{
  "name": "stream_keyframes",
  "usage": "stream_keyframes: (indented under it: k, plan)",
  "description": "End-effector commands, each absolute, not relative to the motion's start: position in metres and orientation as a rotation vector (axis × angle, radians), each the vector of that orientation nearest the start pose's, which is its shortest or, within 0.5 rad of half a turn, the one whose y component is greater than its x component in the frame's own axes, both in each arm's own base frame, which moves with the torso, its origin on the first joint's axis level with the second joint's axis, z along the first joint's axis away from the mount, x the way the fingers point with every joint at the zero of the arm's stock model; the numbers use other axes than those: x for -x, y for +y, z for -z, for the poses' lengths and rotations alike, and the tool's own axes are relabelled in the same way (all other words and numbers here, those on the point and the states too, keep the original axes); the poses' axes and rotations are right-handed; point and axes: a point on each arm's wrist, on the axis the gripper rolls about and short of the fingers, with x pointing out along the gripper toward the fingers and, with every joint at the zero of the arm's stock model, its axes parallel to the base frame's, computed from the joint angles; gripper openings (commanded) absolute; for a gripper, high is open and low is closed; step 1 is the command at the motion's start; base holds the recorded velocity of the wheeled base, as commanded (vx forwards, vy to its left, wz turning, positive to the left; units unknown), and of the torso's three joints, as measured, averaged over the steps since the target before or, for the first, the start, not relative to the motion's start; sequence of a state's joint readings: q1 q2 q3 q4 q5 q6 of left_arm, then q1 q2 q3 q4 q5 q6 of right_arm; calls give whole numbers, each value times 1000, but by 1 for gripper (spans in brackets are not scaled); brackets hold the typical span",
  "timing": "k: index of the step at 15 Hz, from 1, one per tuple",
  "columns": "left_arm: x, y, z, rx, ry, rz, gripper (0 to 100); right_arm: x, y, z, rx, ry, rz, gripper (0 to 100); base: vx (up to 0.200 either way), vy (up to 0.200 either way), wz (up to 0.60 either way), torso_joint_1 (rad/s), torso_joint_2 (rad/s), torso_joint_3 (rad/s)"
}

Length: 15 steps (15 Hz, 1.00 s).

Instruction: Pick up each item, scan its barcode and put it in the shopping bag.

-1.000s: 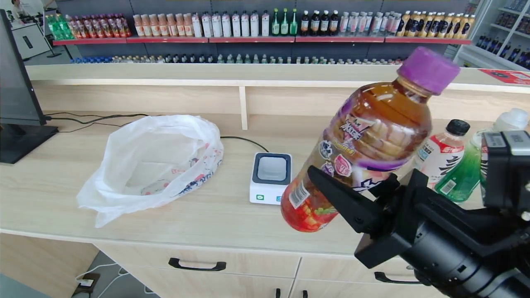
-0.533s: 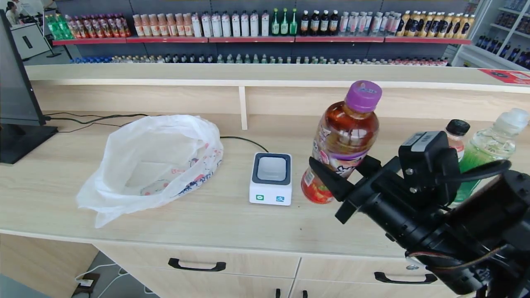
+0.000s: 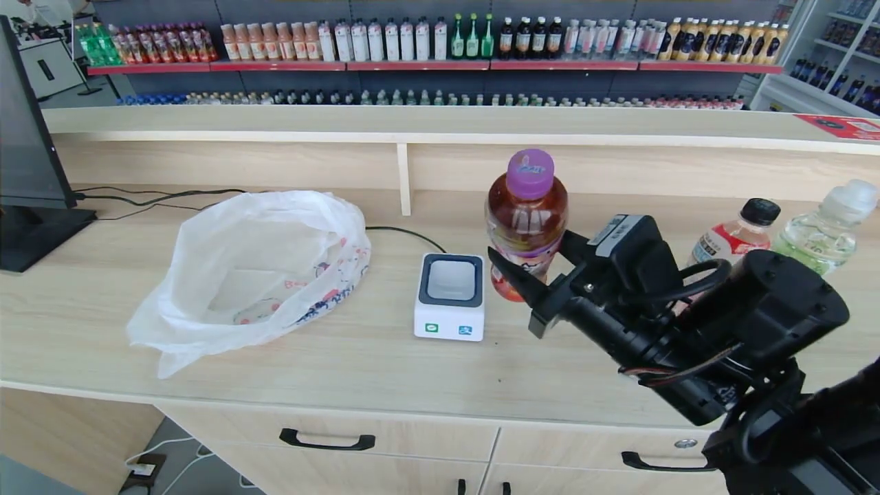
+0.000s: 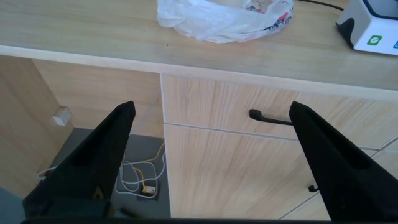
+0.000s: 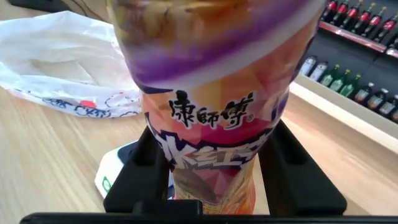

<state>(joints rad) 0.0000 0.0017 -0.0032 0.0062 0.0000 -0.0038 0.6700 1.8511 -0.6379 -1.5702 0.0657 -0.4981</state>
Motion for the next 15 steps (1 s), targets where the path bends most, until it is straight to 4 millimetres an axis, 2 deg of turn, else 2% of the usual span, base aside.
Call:
stream_keyframes:
  k: [1, 4, 9, 11, 15]
  plan:
    - [23, 0, -76, 5, 5, 0, 100, -262, 199, -187, 397, -554, -606, 0, 0, 0, 0, 0, 0, 0]
    - [23, 0, -76, 3, 5, 0, 100, -273, 210, -190, 462, -644, -658, 0, 0, 0, 0, 0, 0, 0]
    - [23, 0, -76, 5, 5, 0, 100, -278, 216, -181, 603, -730, -751, 0, 0, 0, 0, 0, 0, 0]
    - [23, 0, -76, 5, 5, 0, 100, -281, 220, -171, 670, -764, -807, 0, 0, 0, 0, 0, 0, 0]
    - [23, 0, -76, 5, 5, 0, 100, -304, 233, -163, 721, -854, -862, 0, 0, 0, 0, 0, 0, 0]
